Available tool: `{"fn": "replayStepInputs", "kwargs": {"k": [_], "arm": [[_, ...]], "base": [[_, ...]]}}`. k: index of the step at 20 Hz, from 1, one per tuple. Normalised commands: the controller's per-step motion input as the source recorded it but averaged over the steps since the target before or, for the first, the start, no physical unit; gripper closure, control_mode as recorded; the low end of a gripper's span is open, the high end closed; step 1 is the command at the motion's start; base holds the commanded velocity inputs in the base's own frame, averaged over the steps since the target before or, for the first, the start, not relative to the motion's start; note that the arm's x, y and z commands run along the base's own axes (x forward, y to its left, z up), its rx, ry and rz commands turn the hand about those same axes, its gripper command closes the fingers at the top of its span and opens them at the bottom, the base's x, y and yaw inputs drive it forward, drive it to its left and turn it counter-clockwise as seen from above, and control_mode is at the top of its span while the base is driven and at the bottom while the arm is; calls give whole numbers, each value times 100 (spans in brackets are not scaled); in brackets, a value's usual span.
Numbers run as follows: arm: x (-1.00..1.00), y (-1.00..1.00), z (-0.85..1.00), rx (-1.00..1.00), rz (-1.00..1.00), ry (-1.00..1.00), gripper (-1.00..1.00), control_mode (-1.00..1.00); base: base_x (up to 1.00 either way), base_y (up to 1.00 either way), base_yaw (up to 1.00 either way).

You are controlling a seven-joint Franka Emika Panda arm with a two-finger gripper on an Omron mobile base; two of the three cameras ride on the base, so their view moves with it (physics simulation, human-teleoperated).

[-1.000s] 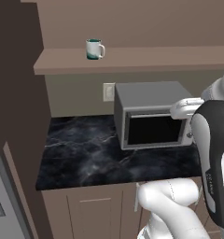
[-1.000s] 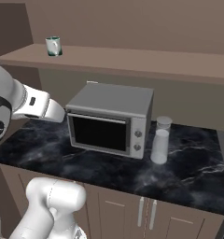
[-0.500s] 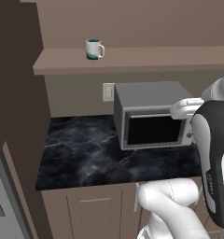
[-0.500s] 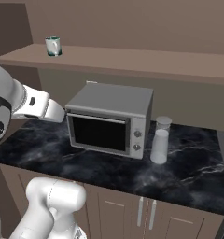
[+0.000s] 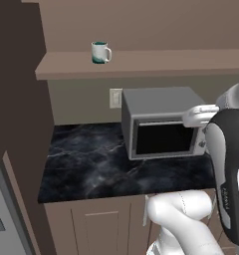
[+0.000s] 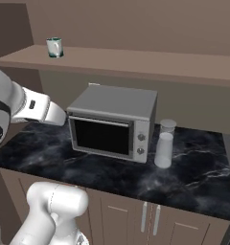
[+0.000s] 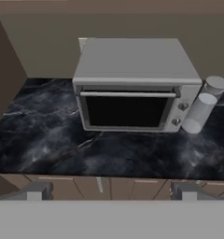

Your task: There is a tray on the dining counter. Grab the cup, mug, and pitcher and place them on the tray. The pitcher may be placed next to the tray if it cannot fit the tray.

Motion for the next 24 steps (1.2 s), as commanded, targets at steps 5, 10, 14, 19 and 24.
{"fn": "replayStepInputs", "kwargs": {"k": [5, 10, 14, 19, 24], "arm": [[-24, 0, 7, 0, 1, -16, -100, -100], [-18, 0, 19, 0, 0, -15, -100, -100], [-9, -1, 24, 0, 0, -11, -100, -100], [-7, 0, 38, 0, 1, -2, -100, -100], [-9, 0, 42, 0, 12, -3, -100, -100]], "base": [[0, 0, 0], [0, 0, 0], [0, 0, 0], [0, 0, 0], [0, 0, 0]]}}
